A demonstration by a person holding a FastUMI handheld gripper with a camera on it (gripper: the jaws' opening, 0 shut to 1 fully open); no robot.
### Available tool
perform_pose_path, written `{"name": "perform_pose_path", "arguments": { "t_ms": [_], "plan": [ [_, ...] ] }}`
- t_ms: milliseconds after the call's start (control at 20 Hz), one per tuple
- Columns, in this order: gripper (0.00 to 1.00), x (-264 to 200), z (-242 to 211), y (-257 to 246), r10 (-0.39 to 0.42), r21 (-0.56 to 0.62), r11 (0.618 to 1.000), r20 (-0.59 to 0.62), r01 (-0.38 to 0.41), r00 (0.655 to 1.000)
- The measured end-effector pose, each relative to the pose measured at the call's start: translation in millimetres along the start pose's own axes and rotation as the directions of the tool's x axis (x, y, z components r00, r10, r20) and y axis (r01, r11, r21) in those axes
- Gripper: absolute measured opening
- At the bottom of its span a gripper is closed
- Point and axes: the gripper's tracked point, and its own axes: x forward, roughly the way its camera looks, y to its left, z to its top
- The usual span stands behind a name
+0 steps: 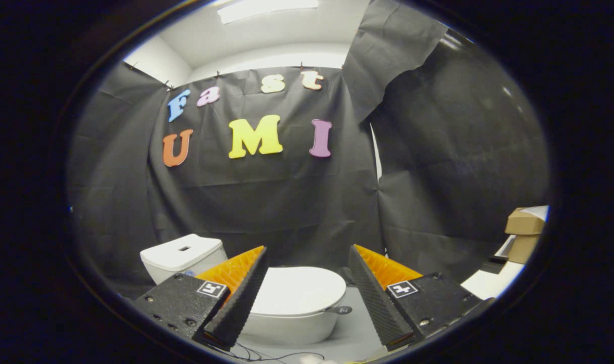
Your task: Open the toilet lid.
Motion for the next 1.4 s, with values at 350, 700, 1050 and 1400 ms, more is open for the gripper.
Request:
{"name": "perform_pose_path", "arguments": {
  "t_ms": [350,700,1050,1400],
  "plan": [
    [1.00,4,3,13,0.018,-0.026,1.000,0.004,-0.018,1.000],
    [1.00,33,6,20,0.041,-0.039,0.998,-0.005,-0.041,0.999],
    [1.00,92,-12,0,0.062,0.043,0.997,-0.064,-0.059,0.996],
    [1.00,158,-70,-40,0.118,0.223,0.972,-0.207,-0.071,0.971]
  ]
}}
